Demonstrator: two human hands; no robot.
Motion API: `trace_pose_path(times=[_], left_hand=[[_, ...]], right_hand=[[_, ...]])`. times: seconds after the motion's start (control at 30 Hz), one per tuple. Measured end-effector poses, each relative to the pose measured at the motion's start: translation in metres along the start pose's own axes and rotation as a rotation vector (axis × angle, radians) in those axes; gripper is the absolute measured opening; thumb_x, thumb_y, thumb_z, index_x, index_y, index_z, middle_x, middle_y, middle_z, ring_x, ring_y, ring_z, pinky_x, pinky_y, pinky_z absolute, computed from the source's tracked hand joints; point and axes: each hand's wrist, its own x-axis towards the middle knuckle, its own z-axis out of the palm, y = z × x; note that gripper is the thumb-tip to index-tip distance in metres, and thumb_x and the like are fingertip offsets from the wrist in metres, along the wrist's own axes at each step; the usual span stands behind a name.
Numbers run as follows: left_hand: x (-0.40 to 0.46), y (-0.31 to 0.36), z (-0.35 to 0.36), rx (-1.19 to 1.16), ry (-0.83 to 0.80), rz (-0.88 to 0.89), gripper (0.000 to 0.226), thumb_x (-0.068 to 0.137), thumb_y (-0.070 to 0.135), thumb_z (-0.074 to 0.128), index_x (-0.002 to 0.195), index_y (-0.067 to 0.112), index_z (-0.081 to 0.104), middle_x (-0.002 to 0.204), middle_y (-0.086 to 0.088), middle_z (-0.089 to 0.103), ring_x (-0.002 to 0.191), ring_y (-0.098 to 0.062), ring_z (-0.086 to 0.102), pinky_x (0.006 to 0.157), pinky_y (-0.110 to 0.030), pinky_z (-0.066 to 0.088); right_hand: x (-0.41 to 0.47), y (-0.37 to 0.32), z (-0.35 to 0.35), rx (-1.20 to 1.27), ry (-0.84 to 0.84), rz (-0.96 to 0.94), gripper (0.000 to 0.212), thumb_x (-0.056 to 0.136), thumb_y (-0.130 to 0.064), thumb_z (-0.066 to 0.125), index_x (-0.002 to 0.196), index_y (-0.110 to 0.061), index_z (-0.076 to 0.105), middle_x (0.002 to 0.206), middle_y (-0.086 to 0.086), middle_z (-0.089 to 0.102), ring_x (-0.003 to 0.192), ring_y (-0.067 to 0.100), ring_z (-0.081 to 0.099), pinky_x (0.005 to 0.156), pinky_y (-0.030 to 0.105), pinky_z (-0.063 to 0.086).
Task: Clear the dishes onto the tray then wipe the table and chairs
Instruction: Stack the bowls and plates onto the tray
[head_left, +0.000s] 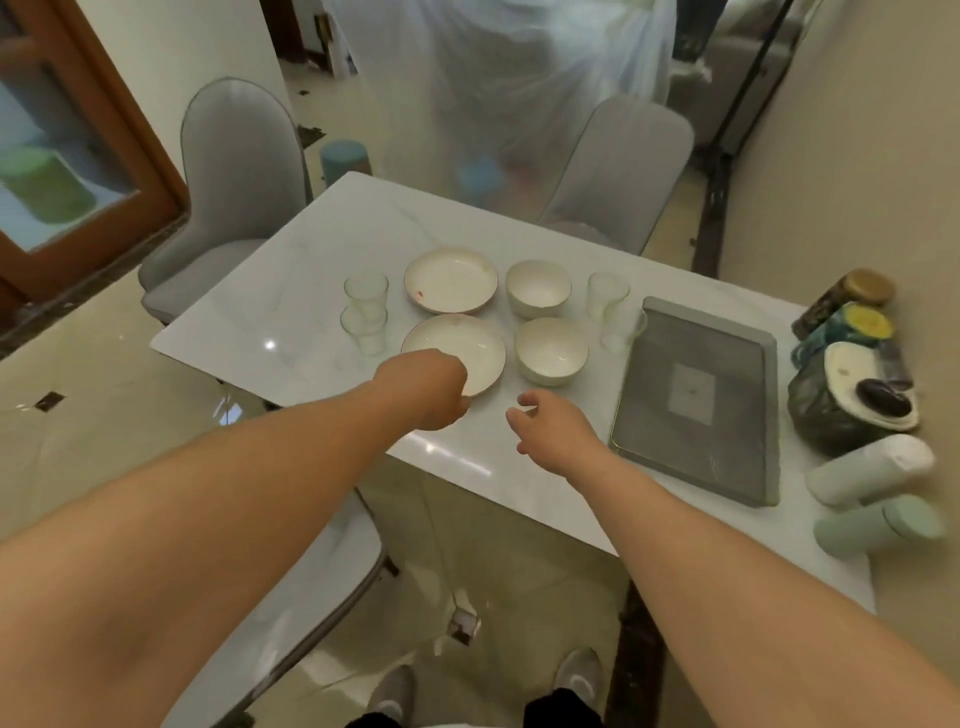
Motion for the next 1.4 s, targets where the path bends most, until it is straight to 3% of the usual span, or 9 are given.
trace_pose_path(times=[0.1,0.2,0.3,0.4,0.73,0.9,1.17,1.27,1.4], left_hand=[[0.019,0.042,-0.024,0.043,0.025,0.002,0.028,0.101,0.038,0.048,0.104,0.015,0.063,0.091,0.002,0.056,0.087,-0.021,0.054,0.069,-0.03,0.042],[0.036,0.078,-0.036,0.075,0.08,0.015,0.023,0.099,0.031,0.047,0.096,0.014,0.063,0.091,-0.001,0.061,0.076,-0.019,0.052,0.058,-0.027,0.037],[0.055,0.107,-0.039,0.041,0.09,0.025,0.023,0.099,0.034,0.047,0.106,0.018,0.061,0.096,0.001,0.062,0.087,-0.022,0.06,0.077,-0.035,0.053],[0.07,0.124,-0.042,0.014,0.068,0.03,0.032,0.099,0.035,0.049,0.125,0.02,0.059,0.106,-0.002,0.064,0.094,-0.024,0.062,0.081,-0.037,0.055],[0.175,0.127,-0.06,0.011,0.016,0.052,0.034,0.099,0.032,0.049,0.13,0.024,0.058,0.12,0.0,0.063,0.102,-0.022,0.062,0.071,-0.031,0.044],[0.238,0.099,-0.047,-0.044,-0.045,0.063,0.035,0.099,0.03,0.049,0.131,0.021,0.057,0.12,-0.001,0.063,0.101,-0.022,0.062,0.07,-0.031,0.044],[0.31,0.041,-0.021,-0.267,-0.04,-0.087,0.028,0.1,0.016,0.048,0.125,0.003,0.047,0.094,-0.009,0.064,0.078,-0.023,0.058,0.065,-0.03,0.042],[0.327,0.031,-0.019,-0.427,-0.092,-0.188,0.032,0.104,0.028,0.046,0.121,0.0,0.047,0.105,-0.012,0.062,0.09,-0.027,0.058,0.072,-0.031,0.039],[0.345,0.024,-0.012,-0.648,-0.178,-0.291,0.042,0.102,0.043,0.044,0.1,0.003,0.055,0.088,-0.01,0.066,0.075,-0.029,0.068,0.072,-0.037,0.058]], right_hand=[[0.019,0.027,-0.058,0.003,0.005,-0.01,0.052,0.095,-0.039,0.05,0.144,-0.021,0.047,0.133,0.001,0.061,0.108,0.023,0.067,0.092,0.038,0.055],[0.035,0.052,-0.107,-0.014,0.029,-0.008,0.054,0.094,-0.04,0.05,0.144,-0.021,0.047,0.132,0.001,0.062,0.106,0.024,0.067,0.091,0.037,0.054],[0.053,0.074,-0.142,-0.001,0.042,0.017,0.054,0.093,-0.041,0.052,0.143,-0.022,0.047,0.132,0.0,0.061,0.103,0.023,0.069,0.093,0.038,0.055],[0.068,0.088,-0.158,0.023,0.045,0.024,0.054,0.093,-0.038,0.052,0.144,-0.02,0.047,0.123,0.002,0.064,0.101,0.023,0.069,0.091,0.036,0.054],[0.135,0.101,-0.18,0.046,0.071,0.099,0.05,0.096,-0.029,0.053,0.145,-0.021,0.045,0.089,-0.001,0.072,0.086,0.014,0.066,0.066,0.027,0.046],[0.195,0.089,-0.168,0.049,0.004,0.192,0.052,0.096,-0.034,0.053,0.146,-0.024,0.045,0.108,0.004,0.071,0.094,0.02,0.069,0.086,0.037,0.057],[0.266,0.052,-0.12,-0.145,-0.135,0.24,0.061,0.099,-0.033,0.052,0.154,-0.018,0.032,0.144,0.009,0.052,0.126,0.027,0.055,0.098,0.035,0.048],[0.279,0.056,-0.108,-0.196,-0.168,0.283,0.059,0.098,-0.031,0.051,0.153,-0.016,0.034,0.14,0.009,0.056,0.124,0.029,0.056,0.094,0.035,0.048],[0.289,0.063,-0.098,-0.218,-0.2,0.327,0.058,0.099,-0.026,0.051,0.152,-0.013,0.034,0.138,0.01,0.057,0.124,0.031,0.056,0.095,0.038,0.051]])
